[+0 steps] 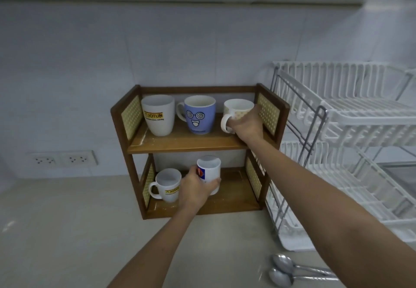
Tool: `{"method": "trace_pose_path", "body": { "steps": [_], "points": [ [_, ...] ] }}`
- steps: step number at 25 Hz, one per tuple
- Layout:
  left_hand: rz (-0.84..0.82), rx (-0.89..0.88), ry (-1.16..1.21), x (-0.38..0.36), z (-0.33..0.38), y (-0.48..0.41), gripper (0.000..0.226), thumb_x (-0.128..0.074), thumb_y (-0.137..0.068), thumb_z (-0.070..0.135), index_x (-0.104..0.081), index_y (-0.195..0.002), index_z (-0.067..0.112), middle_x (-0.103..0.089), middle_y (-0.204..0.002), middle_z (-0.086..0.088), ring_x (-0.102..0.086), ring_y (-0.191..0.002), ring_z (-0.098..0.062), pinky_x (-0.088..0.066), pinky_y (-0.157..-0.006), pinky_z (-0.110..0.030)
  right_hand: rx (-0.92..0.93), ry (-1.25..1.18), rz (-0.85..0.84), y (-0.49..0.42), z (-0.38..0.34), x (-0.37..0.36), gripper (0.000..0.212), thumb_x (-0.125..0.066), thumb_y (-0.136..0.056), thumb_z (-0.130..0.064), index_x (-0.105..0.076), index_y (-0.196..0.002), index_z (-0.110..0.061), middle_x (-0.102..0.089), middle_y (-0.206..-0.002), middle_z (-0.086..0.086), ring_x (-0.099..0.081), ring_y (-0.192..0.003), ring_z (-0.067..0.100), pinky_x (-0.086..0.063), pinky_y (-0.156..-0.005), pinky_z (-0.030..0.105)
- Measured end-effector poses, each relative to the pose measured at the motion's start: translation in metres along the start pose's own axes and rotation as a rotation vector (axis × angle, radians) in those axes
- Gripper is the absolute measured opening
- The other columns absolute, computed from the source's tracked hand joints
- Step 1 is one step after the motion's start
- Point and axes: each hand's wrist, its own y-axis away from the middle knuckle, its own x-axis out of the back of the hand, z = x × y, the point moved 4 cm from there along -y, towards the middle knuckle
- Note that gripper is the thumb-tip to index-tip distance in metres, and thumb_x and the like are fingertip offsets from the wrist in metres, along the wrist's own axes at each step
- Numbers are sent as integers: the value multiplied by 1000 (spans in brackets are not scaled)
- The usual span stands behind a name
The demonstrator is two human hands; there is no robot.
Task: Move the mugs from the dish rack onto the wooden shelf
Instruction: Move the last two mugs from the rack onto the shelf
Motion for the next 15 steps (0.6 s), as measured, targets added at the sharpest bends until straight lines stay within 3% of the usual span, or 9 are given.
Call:
{"method": "trace_pose_path", "body": {
  "steps": [4,8,10,11,13,15],
  "points": [
    [-33,-3,26,-9,4,-6,65,-82,-64,41,-56,-117,16,-68,-114,-4,-63,-102,-18,-49,-78,-26,62,-30,-11,12,-6,4,89,-81,-68,-23,-29,-138,-4,-50,-136,18,-50,-124,32,-45,-102,39],
    [-86,-23,46,-23,8,-7,69,-83,-61,42,-56,-118,15,-69,-113,-5,-63,-104,-20,-47,-81,-27,330,-3,330,82,25,25,56,-61,-83,-20,-41,-134,-9,-51,-136,11,-45,-129,24,-36,-110,40],
    [-96,-17,47,-32,10,-10,70,-84,-60,43,-56,-117,13,-69,-112,-6,-63,-103,-21,-47,-80,-27,361,53,393,135,70,20,49,-54,-84,-17,-44,-131,-9,-52,-132,11,-45,-125,23,-33,-109,35],
    [-98,-4,50,-37,11,-12,70,-84,-60,43,-56,-117,13,-69,-112,-7,-63,-103,-22,-47,-81,-28,312,81,318,159,95,12,48,-54,-83,-14,-45,-130,-8,-52,-131,12,-45,-124,24,-33,-107,33],
    [-115,20,36,-49,11,-15,70,-83,-61,43,-54,-117,12,-68,-114,-8,-63,-104,-24,-49,-82,-31,116,273,-42,191,143,-15,54,-55,-86,-15,-39,-137,-6,-46,-140,15,-40,-131,28,-32,-110,36],
    [-147,33,3,-65,11,-20,70,-82,-62,42,-54,-119,13,-67,-116,-9,-62,-106,-27,-51,-85,-34,-95,627,-456,207,187,-42,70,-45,-95,-35,-15,-148,-2,-20,-157,18,-16,-145,32,-18,-118,42]
  ]
}}
